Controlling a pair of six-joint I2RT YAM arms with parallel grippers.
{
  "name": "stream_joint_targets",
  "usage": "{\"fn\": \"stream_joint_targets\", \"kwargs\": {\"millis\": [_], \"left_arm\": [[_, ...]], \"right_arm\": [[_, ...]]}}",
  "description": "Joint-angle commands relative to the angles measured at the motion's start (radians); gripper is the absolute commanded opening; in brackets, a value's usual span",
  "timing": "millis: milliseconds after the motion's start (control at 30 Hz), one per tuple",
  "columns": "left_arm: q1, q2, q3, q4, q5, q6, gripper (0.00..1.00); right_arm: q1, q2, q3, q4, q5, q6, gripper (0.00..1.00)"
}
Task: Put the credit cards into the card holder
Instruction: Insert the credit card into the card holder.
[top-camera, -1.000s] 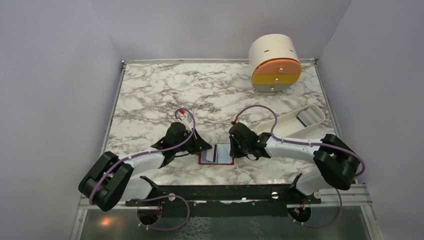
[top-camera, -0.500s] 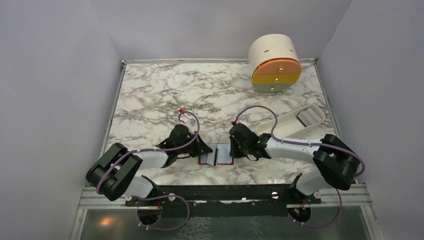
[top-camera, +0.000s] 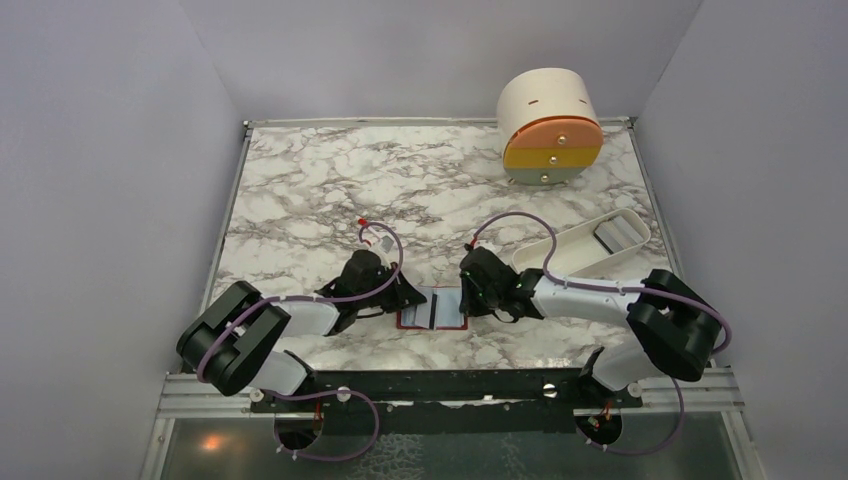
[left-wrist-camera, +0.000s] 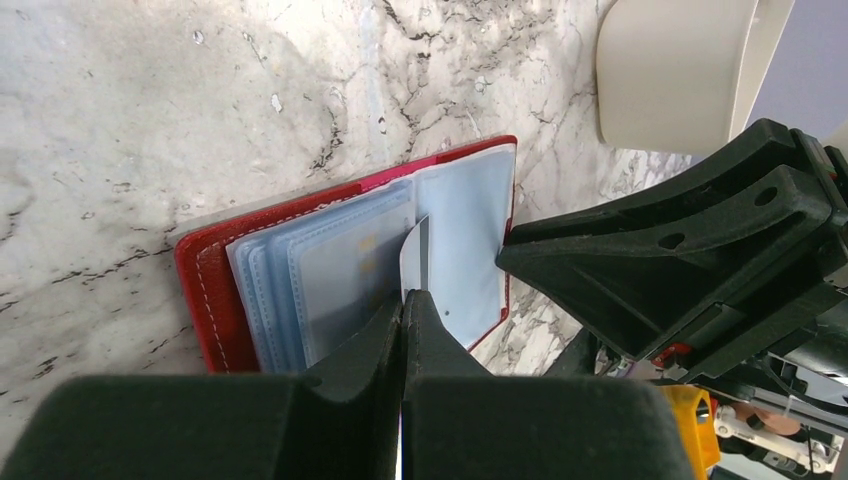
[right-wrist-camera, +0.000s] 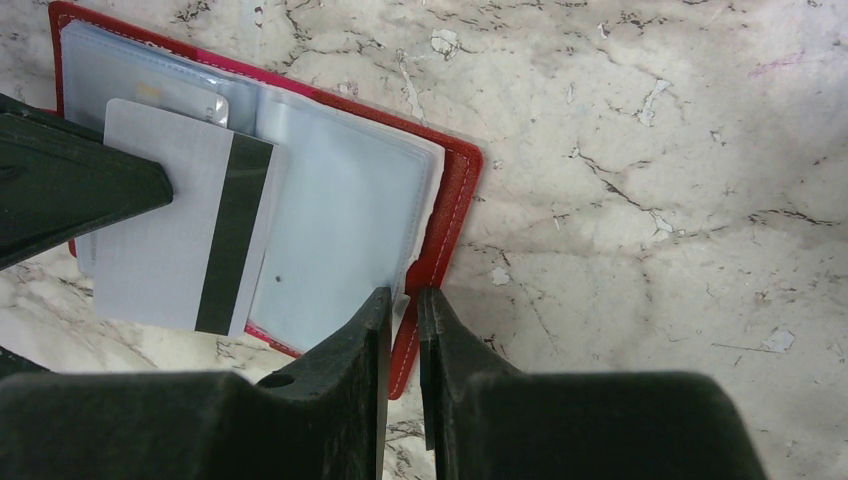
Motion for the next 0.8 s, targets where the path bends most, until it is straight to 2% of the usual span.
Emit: {"fn": "stream_joint_targets", "kwargs": {"millis": [0,767], "left_arm": [[-0.011,0.019,0.008,0.001,-0.095,0.043,0.0],[-0.071,0.075,0.001,0.032,-0.213,0.019,0.0]], "right_arm": [[0.007,0.002,-0.046,-0.001,0.002,0.024,0.16],[0.007,-0.036,-0.099,0.013,-0.029,0.126,0.14]]}}
